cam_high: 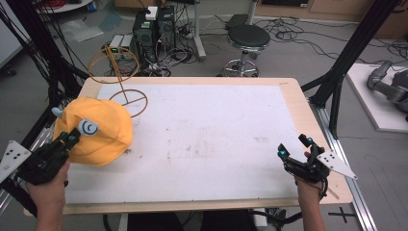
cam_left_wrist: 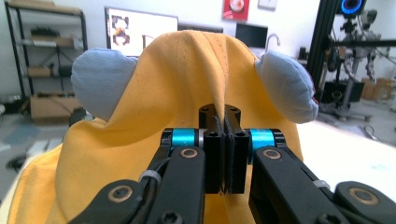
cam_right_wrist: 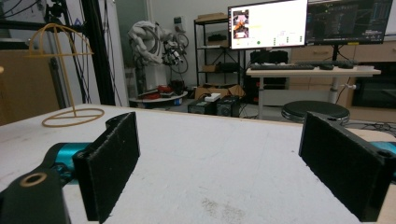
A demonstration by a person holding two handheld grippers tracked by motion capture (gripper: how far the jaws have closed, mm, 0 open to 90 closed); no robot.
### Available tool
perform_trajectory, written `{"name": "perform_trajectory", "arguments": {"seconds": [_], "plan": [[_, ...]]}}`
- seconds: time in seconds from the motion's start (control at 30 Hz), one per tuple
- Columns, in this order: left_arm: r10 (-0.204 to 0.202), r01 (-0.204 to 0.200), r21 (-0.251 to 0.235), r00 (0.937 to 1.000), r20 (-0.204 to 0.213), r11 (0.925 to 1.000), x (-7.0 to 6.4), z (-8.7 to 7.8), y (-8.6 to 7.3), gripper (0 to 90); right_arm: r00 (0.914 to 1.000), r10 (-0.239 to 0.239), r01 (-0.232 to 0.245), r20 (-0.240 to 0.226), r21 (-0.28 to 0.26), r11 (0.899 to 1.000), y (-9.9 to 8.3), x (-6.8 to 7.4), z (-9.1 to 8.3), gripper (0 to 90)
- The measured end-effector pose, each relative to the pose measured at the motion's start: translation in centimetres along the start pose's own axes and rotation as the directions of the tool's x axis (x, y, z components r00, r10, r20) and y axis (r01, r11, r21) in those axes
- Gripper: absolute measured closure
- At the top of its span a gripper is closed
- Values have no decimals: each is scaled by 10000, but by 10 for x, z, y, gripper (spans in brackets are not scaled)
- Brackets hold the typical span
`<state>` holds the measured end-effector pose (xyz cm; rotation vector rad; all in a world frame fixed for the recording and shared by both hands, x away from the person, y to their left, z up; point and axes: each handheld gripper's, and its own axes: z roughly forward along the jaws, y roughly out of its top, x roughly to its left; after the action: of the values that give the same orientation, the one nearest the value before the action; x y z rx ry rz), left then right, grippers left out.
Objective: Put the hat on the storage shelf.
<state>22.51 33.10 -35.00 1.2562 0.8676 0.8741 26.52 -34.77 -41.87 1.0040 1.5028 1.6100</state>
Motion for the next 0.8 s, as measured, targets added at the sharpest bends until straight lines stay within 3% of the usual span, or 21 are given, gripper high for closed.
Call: {"name": "perform_trajectory", "arguments": {"seconds": [0.17, 0.3, 0.43, 0.8], "plan": [[8, -12, -441, 10000, -82, 9990, 1, 8, 24, 880, 9997, -99, 98, -233, -54, 9999, 1, 4, 2, 122], [239, -255, -688, 9994, -234, 9973, -2, 18, 45, 880, 9993, -214, 211, -294, -102, 9997, 1, 6, 3, 121], [135, -174, -1053, 9992, -377, 9943, -4, 30, 64, 880, 9993, -221, 217, -300, -117, 9997, 1, 7, 3, 121], [398, -562, -1188, 9899, -1363, 9913, -2, 73, 102, 880, 9996, -201, 195, -208, -288, 9994, 4, 6, 0, 121]]}}
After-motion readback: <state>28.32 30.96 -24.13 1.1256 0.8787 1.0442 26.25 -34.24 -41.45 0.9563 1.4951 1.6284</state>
